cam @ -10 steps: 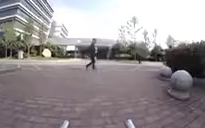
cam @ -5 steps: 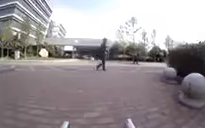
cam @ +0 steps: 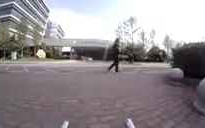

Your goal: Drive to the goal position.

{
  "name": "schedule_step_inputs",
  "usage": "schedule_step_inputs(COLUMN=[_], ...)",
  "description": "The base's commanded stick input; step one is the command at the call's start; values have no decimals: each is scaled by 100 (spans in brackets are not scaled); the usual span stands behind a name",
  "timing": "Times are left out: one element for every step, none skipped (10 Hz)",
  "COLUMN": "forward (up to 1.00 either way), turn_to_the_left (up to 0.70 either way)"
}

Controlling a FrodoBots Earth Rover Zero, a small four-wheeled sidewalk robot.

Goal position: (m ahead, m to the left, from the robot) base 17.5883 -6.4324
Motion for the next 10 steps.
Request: schedule_step_inputs(forward=[70,70,70,70,70,70,70,45,45,45], turn_to_the_left=[-14,-14,-14,-14,-14,-14,-14,-27,-27,-27])
